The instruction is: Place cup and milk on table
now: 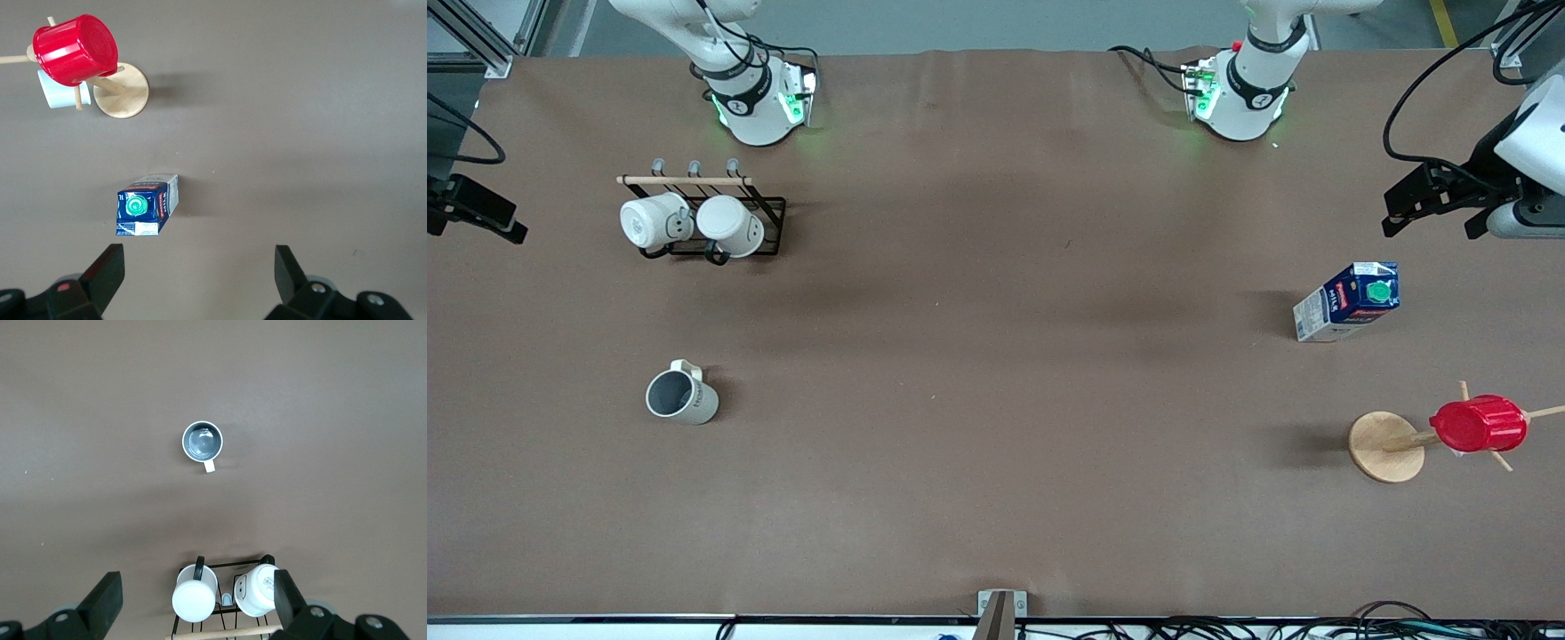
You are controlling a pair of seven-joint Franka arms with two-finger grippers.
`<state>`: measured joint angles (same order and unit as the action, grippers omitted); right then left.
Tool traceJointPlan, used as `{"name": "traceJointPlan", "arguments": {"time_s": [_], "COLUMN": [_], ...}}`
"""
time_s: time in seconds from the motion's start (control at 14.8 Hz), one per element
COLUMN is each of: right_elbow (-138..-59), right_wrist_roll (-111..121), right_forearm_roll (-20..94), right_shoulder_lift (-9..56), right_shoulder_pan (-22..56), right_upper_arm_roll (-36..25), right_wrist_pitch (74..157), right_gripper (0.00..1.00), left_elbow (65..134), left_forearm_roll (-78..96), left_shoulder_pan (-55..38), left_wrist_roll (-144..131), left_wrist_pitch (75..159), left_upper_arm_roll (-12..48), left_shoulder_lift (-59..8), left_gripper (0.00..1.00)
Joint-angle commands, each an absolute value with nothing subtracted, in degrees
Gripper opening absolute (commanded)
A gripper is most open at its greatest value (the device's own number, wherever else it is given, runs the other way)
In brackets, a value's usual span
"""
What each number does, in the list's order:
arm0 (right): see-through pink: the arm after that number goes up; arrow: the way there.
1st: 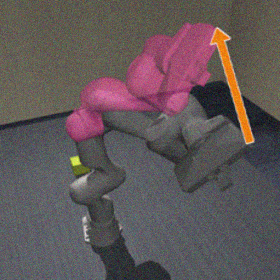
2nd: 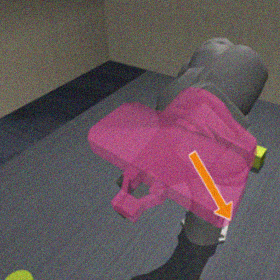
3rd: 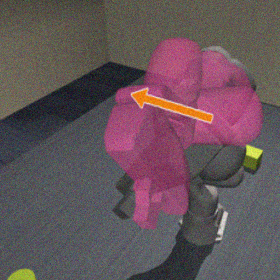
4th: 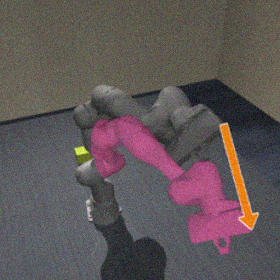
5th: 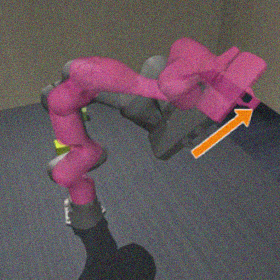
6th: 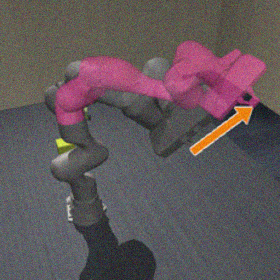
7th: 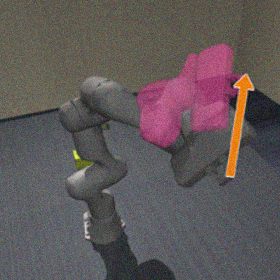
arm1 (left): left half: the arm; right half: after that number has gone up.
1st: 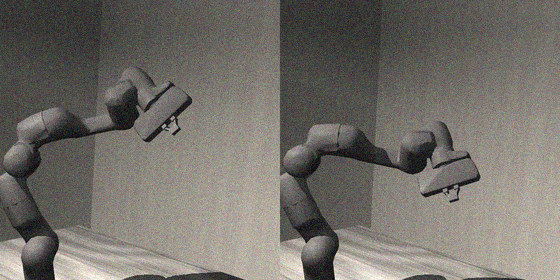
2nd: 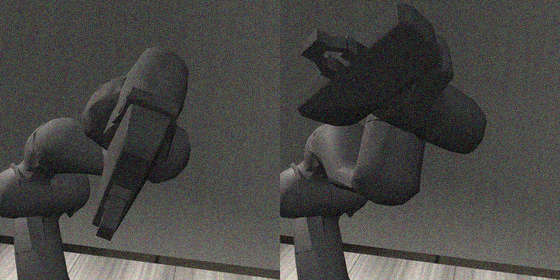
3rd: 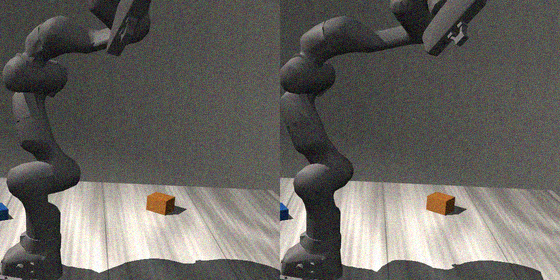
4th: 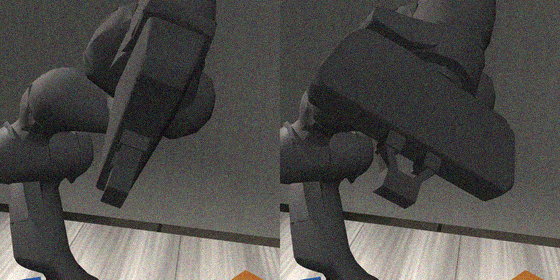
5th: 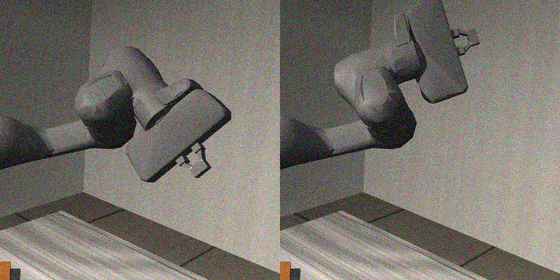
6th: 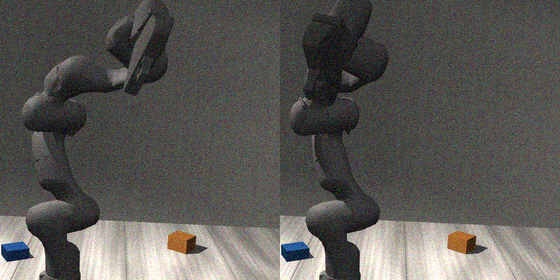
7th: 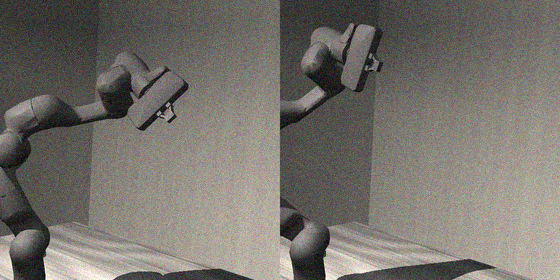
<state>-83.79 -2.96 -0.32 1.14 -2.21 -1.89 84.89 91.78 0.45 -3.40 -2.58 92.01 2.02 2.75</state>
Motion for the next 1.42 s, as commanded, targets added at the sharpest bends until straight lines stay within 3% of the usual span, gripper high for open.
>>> {"name": "traceJointPlan", "arguments": {"time_s": [0.0, 0.88, 1.35], "right_elbow": [-85.78, -85.78, -86.66], "right_wrist_roll": [-2.29, -2.20, 1.93], "right_forearm_roll": [0.79, 0.79, 0.79], "right_shoulder_lift": [-0.70, -0.09, 11.58], "right_shoulder_pan": [-2.55, -2.64, -3.25], "right_upper_arm_roll": [-1.93, -1.93, -2.46], "right_wrist_pitch": [85.43, 86.39, 97.37], "right_gripper": [1.00, 1.00, 1.00], "left_elbow": [93.08, 93.25, 101.76], "left_forearm_roll": [-0.70, -0.35, -0.88], "left_shoulder_pan": [-3.25, -1.59, 1.66], "left_wrist_roll": [-2.37, -2.37, -1.76], "left_wrist_pitch": [91.93, 91.93, 99.14], "left_upper_arm_roll": [2.37, 1.85, 1.85], "left_shoulder_lift": [4.39, 2.90, 2.11], "left_gripper": [0.99, 0.98, 1.00]}}
